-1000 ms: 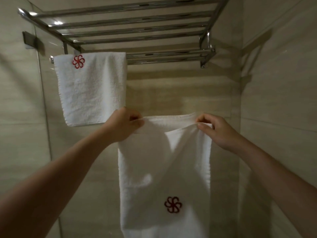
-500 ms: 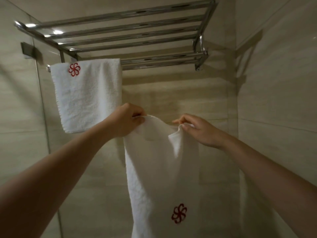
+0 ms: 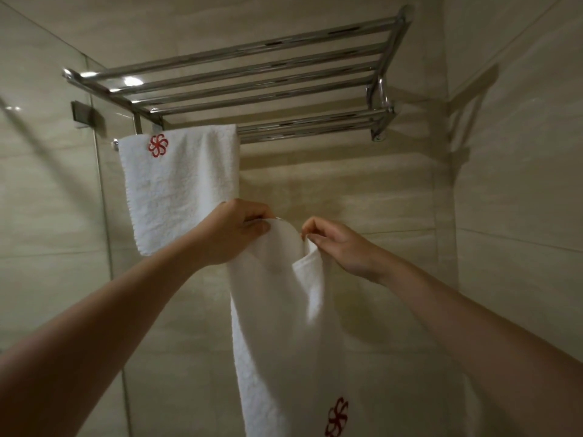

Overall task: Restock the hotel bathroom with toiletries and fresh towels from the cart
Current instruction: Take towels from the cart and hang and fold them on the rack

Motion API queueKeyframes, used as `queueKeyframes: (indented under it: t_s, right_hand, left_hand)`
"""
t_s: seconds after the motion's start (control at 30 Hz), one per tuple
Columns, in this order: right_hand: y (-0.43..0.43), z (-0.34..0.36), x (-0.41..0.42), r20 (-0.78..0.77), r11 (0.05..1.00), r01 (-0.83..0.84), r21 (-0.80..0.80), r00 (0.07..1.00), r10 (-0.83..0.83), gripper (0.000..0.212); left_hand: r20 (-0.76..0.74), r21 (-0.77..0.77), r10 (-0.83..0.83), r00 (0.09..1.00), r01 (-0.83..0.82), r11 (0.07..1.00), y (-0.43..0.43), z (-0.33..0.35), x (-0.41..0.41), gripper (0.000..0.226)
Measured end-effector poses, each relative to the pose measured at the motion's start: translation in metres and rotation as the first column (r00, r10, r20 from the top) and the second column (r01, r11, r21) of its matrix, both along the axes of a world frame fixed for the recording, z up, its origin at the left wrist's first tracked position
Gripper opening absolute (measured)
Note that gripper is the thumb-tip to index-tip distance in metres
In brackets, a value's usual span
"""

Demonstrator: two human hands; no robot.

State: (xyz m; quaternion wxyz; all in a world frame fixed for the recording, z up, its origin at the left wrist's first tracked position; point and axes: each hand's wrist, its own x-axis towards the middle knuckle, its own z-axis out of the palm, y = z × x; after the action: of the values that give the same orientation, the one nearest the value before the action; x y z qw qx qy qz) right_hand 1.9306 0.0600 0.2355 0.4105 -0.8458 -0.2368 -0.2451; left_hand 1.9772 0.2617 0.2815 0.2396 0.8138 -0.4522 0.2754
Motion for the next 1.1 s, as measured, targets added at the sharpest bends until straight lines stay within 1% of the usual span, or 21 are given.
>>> queueKeyframes:
  t_s: [0.07, 0.13, 0.23, 0.33, 0.43, 0.5, 0.6, 0.7, 0.87, 0.93, 1.03, 1.1]
  right_hand:
    - [0.008, -0.001, 0.003, 0.024, 0.997, -0.05, 0.061, 0.999, 0.049, 0.019]
    - [0.013, 0.0, 0.003, 0.065, 0.994, -0.077, 0.084, 0.995, 0.072, 0.02]
    - [0.017, 0.001, 0.002, 0.093, 0.992, -0.108, 0.07, 0.991, 0.101, 0.021]
    - [0.015, -0.003, 0.0, 0.117, 0.998, -0.061, 0.018, 0.991, 0.059, 0.022]
    - [0.011, -0.011, -0.003, 0.252, 0.999, 0.007, -0.032, 0.968, 0.001, 0.019]
    - [0.011, -0.016, -0.007, 0.338, 0.997, 0.019, -0.076, 0.941, 0.008, 0.019]
    - [0.017, -0.017, -0.011, 0.338, 0.996, -0.019, -0.093, 0.94, 0.049, 0.014]
    - [0.02, -0.014, -0.008, 0.312, 0.995, -0.015, -0.103, 0.949, 0.047, 0.013]
    - [0.001, -0.02, -0.002, 0.279, 0.991, 0.102, -0.089, 0.957, -0.074, 0.016]
    - [-0.009, -0.016, -0.006, 0.293, 0.976, 0.172, -0.132, 0.948, -0.128, 0.02]
    - [-0.02, -0.002, -0.012, 0.363, 0.936, 0.268, -0.227, 0.915, -0.174, 0.024]
    - [-0.028, 0.006, -0.013, 0.448, 0.893, 0.341, -0.294, 0.874, -0.186, 0.024]
  left_hand:
    - [0.008, 0.016, -0.002, 1.0, 0.002, 1.0, 0.002, 0.001, -0.001, 0.02]
    - [0.018, 0.033, 0.0, 1.0, 0.0, 0.999, 0.004, 0.001, 0.001, 0.019]
    - [0.019, 0.02, 0.02, 1.0, -0.021, 1.0, 0.008, 0.001, 0.006, 0.015]
    - [0.009, 0.0, 0.034, 0.999, -0.034, 0.999, 0.012, -0.001, 0.008, 0.017]
    - [-0.011, -0.011, 0.056, 0.998, -0.056, 0.998, 0.018, -0.005, 0.012, 0.017]
    - [-0.026, -0.019, 0.063, 0.998, -0.064, 0.998, 0.022, -0.005, 0.015, 0.019]
    - [-0.044, -0.018, 0.042, 0.998, -0.043, 0.999, 0.023, -0.004, 0.016, 0.021]
    - [-0.037, -0.025, 0.046, 0.998, -0.047, 0.999, 0.025, -0.001, 0.018, 0.022]
    - [-0.025, -0.074, 0.083, 0.996, -0.084, 0.994, 0.032, 0.001, 0.022, 0.021]
    - [-0.017, -0.056, 0.093, 0.995, -0.094, 0.994, 0.033, -0.001, 0.024, 0.019]
    - [-0.013, -0.009, 0.094, 0.995, -0.094, 0.996, 0.033, -0.004, 0.025, 0.019]
    - [-0.018, -0.004, 0.099, 0.995, -0.099, 0.995, 0.032, -0.005, 0.027, 0.018]
